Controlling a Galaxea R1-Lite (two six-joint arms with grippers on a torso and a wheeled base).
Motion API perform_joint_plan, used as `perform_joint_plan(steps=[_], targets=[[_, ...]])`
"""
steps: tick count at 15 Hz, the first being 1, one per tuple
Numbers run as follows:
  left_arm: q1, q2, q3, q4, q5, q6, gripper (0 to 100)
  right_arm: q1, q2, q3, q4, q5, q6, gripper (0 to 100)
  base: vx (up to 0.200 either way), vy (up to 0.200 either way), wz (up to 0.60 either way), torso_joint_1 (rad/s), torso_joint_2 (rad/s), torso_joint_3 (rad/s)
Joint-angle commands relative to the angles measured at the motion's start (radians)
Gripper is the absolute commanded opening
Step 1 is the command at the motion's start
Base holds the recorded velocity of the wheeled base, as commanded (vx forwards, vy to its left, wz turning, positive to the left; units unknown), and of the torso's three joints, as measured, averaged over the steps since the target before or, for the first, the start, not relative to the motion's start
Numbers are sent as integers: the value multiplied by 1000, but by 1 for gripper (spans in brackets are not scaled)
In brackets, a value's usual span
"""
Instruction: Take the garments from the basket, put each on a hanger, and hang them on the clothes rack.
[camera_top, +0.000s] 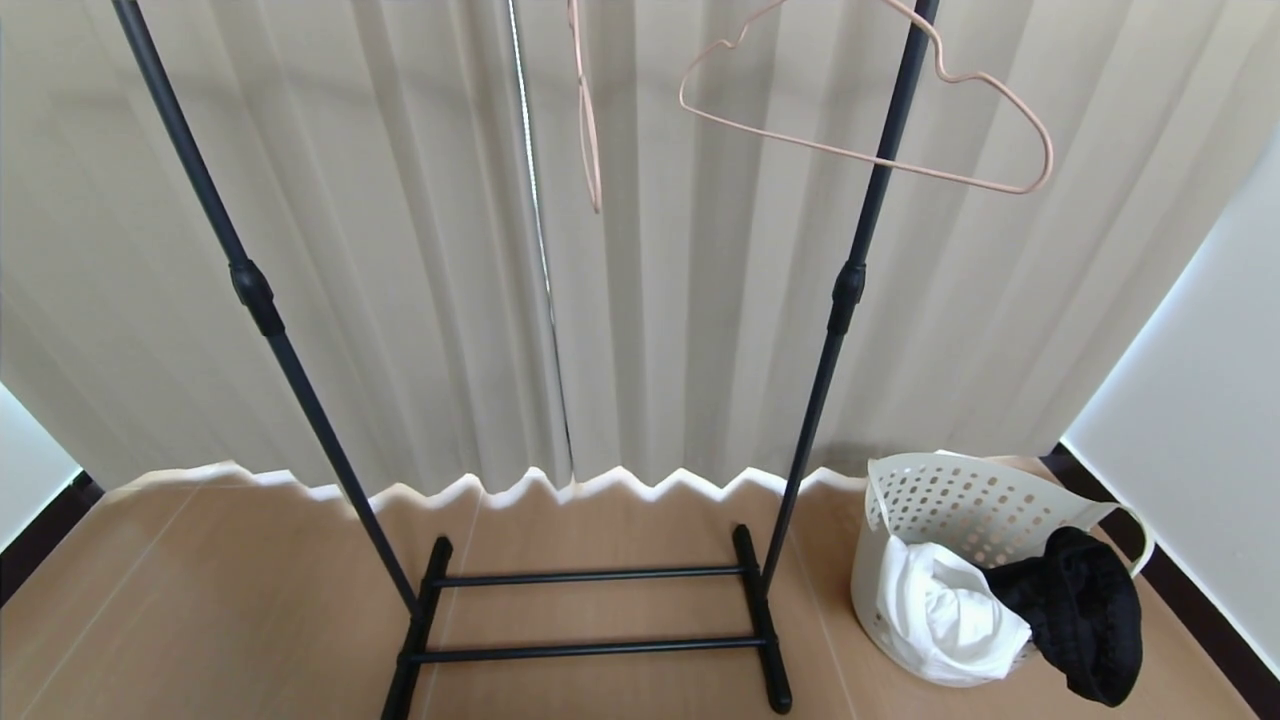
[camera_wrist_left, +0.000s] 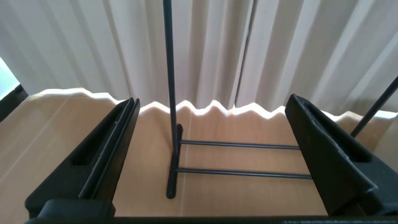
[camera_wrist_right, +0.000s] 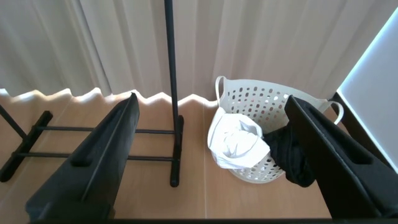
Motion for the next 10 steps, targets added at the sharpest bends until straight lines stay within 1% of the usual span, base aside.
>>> perform_joint_plan(steps=[1, 3, 5, 7, 10], targets=[[0, 1, 0, 0, 1, 0, 100, 1, 0, -1, 0, 1, 0, 100, 0, 0, 0, 0, 0, 0], [0, 1, 0, 0, 1, 0, 100, 1, 0, 1, 0, 0, 0, 100, 0, 0, 0, -16, 72, 57], [0, 1, 0, 0, 1, 0, 100, 1, 0, -1, 0, 1, 0, 100, 0, 0, 0, -32, 320, 278], [0, 1, 0, 0, 1, 0, 100, 1, 0, -1, 0, 1, 0, 100, 0, 0, 0, -12, 188, 173], [0, 1, 0, 0, 1, 0, 100, 1, 0, 1, 0, 1, 0, 100, 0, 0, -600, -4, 53, 43]])
